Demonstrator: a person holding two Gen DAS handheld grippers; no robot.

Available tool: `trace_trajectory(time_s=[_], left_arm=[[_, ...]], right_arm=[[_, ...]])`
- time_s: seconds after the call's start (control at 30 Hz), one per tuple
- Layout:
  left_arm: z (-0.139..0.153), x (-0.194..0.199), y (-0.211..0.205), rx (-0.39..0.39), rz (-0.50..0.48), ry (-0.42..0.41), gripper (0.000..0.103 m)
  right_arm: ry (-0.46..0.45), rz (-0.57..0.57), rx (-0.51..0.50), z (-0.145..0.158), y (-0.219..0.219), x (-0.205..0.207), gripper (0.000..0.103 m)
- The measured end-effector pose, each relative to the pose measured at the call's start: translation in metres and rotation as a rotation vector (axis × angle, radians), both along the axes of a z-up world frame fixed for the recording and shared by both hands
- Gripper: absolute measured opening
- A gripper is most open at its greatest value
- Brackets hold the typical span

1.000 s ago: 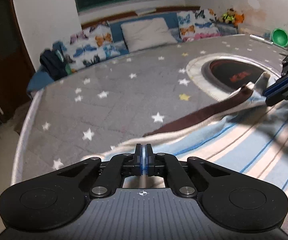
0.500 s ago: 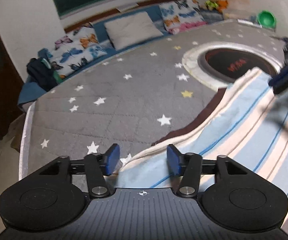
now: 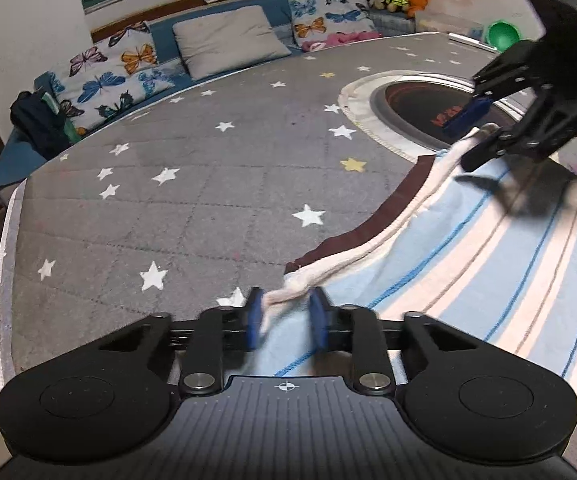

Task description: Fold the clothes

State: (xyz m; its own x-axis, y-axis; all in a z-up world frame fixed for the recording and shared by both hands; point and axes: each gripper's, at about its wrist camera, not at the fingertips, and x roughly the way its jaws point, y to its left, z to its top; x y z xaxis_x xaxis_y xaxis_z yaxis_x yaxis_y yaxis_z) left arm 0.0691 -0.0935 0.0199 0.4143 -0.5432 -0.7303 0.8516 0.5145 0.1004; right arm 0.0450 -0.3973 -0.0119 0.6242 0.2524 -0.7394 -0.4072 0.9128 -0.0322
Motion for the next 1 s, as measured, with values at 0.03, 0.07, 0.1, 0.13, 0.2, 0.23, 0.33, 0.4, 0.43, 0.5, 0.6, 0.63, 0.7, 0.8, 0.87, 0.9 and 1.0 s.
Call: trace_trajectory(time_s=[0.03,0.07,0.1,0.13,0.2,0.23,0.33,0.4,0.43,0.5,0.6,0.63,0.7,0.8,0.87,0.9,1.0], left_arm=[[0.0,-0.002,0.001,-0.005,0.003,-0.004,0.012],[0.001,-0.004,0.001,-0.01,0.006,-0.011,0.011],[0.001,-0.007,0.001,-0.015,0.009,-0.018,0.011],[0.003,-0.009,0.002,-0.021,0.012,-0.025,0.01],[0.007,-0.015,0.004,-0.042,0.022,-0.031,0.009],[0.01,-0.017,0.006,-0.053,0.027,-0.035,0.009],[0.02,-0.029,0.009,-0.084,0.037,-0.053,0.009],[0.027,-0.037,0.01,-0.102,0.038,-0.069,0.009],[0.033,-0.044,0.012,-0.115,0.04,-0.079,0.009],[0.043,-0.058,0.017,-0.141,0.039,-0.095,0.009],[0.055,-0.078,0.025,-0.177,0.03,-0.108,0.009],[0.059,-0.089,0.03,-0.193,0.023,-0.11,0.009],[0.065,-0.111,0.037,-0.21,0.004,-0.116,0.009],[0.067,-0.135,0.045,-0.226,-0.019,-0.104,0.009],[0.065,-0.157,0.052,-0.229,-0.035,-0.095,0.009],[0.063,-0.162,0.053,-0.228,-0.038,-0.091,0.009],[0.053,-0.182,0.059,-0.209,-0.044,-0.074,0.009]], right_arm=[[0.013,-0.003,0.011,-0.002,-0.002,0.003,0.048],[0.029,-0.007,0.028,-0.005,-0.004,0.006,0.048],[0.041,-0.01,0.042,-0.007,-0.005,0.007,0.048],[0.049,-0.009,0.055,-0.009,-0.007,0.006,0.047],[0.055,0.002,0.076,-0.009,-0.007,0.002,0.032],[0.047,0.007,0.071,-0.007,-0.006,-0.001,0.019],[0.017,0.022,0.058,0.002,0.0,-0.014,0.013],[-0.01,0.03,0.049,0.01,0.004,-0.025,0.011],[-0.028,0.036,0.047,0.016,0.006,-0.033,0.011],[-0.058,0.051,0.049,0.027,0.01,-0.05,0.011],[-0.085,0.076,0.04,0.039,0.017,-0.075,0.01],[-0.089,0.081,0.036,0.041,0.019,-0.08,0.01],[-0.095,0.1,0.032,0.047,0.024,-0.097,0.01],[-0.09,0.133,0.02,0.051,0.033,-0.125,0.01],[-0.069,0.155,0.016,0.049,0.04,-0.141,0.01],[-0.058,0.165,0.014,0.047,0.043,-0.146,0.01],[-0.019,0.193,-0.002,0.039,0.053,-0.16,0.01]])
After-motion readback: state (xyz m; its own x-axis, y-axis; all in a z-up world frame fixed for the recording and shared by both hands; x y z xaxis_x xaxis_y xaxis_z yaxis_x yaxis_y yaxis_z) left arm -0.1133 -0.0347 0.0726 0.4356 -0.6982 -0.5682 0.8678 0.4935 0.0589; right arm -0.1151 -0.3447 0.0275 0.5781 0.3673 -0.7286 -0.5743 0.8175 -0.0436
